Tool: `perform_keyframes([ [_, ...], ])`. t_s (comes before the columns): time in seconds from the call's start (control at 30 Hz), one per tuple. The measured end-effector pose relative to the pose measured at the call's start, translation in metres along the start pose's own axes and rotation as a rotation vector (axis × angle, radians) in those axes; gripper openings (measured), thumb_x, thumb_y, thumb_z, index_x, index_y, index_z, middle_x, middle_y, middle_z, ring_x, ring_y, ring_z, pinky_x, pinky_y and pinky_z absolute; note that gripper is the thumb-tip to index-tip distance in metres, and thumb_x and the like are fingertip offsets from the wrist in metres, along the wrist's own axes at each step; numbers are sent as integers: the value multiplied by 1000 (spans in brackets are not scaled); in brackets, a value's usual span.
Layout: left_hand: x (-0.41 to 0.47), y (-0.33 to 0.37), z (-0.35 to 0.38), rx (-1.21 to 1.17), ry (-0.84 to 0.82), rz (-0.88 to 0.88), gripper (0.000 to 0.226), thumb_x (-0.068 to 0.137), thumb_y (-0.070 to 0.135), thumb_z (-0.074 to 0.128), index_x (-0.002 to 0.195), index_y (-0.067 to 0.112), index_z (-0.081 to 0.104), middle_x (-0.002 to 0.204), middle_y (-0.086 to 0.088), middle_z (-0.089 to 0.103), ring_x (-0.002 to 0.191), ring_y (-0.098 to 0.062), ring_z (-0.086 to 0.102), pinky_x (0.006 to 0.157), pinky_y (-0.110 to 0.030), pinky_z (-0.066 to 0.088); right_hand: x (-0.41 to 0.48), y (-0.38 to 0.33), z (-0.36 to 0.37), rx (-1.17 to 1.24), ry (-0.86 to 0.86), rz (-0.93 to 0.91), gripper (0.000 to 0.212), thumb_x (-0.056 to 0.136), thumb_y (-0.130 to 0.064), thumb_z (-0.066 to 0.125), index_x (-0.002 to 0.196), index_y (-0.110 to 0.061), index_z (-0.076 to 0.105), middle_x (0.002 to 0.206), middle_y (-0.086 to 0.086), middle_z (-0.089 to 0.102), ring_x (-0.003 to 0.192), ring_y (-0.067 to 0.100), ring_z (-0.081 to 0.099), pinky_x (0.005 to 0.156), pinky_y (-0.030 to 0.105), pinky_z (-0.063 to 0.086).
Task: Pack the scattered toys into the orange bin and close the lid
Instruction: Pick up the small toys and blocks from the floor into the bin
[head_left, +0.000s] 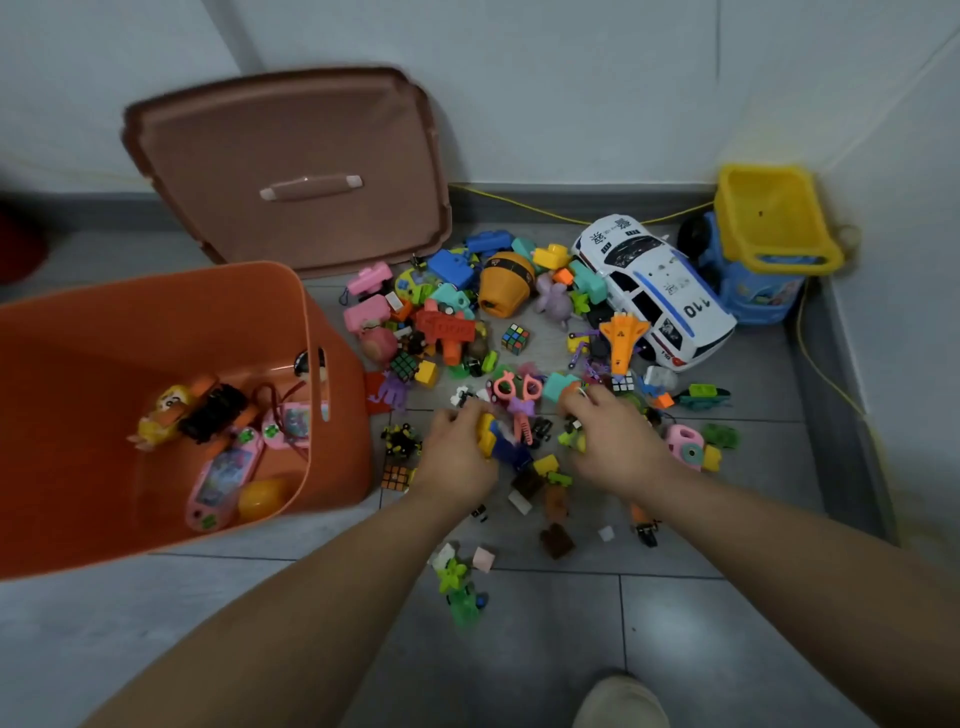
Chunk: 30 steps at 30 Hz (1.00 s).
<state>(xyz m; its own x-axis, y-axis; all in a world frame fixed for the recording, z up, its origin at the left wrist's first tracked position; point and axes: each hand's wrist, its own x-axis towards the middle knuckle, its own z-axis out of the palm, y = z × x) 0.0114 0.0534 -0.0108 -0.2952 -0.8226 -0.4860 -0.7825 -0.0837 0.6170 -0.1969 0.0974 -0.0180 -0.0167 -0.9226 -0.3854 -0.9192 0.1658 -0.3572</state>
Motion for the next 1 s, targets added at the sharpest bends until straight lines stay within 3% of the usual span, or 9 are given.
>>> perform_keyframes([
  [0.13,3,27,-28,-31,53,61,53,82,7,65,123,34,46,120,-4,36,98,-31,52,85,-44,53,-5,-24,-39,155,157,-60,37,79,-22,72,102,-28,45,103,-1,42,86,24,47,65,36,36],
  [0.3,0,61,-71,-78,153,176,52,81,6,63,123,32,48,118,-2,37,96,-23,47,75,-29,42,-12,-55,-84,187,286,-171,35,75,-21,75,96,-29,49,100,-5,48,93,24,48,68,35,37],
  [0.47,-13,72,-115,-116,291,230,49,81,9,63,121,33,49,115,0,39,92,-18,45,78,-26,37,-9,-89,-114,226,355,-240,35,70,-19,73,96,-28,53,99,-1,56,90,21,53,74,38,45],
  [0.6,-22,63,-144,-151,399,250,48,76,7,62,109,38,47,113,0,41,83,-2,43,66,-5,33,3,-133,-126,219,351,-317,32,68,-22,69,95,-29,53,93,-1,56,88,20,52,73,37,43],
  [0.73,-27,42,-169,-151,523,257,48,78,9,64,119,30,50,114,-2,43,92,-12,46,81,-21,36,13,-181,-128,173,303,-419,34,70,-23,68,98,-32,51,98,-3,53,89,21,53,72,36,43],
  [1.0,-54,-36,-202,-217,729,114,56,77,-1,64,124,28,53,115,5,40,88,3,49,69,3,35,38,-269,-97,186,247,-650,35,71,-23,66,104,-30,55,101,-1,51,91,23,55,77,43,50],
])
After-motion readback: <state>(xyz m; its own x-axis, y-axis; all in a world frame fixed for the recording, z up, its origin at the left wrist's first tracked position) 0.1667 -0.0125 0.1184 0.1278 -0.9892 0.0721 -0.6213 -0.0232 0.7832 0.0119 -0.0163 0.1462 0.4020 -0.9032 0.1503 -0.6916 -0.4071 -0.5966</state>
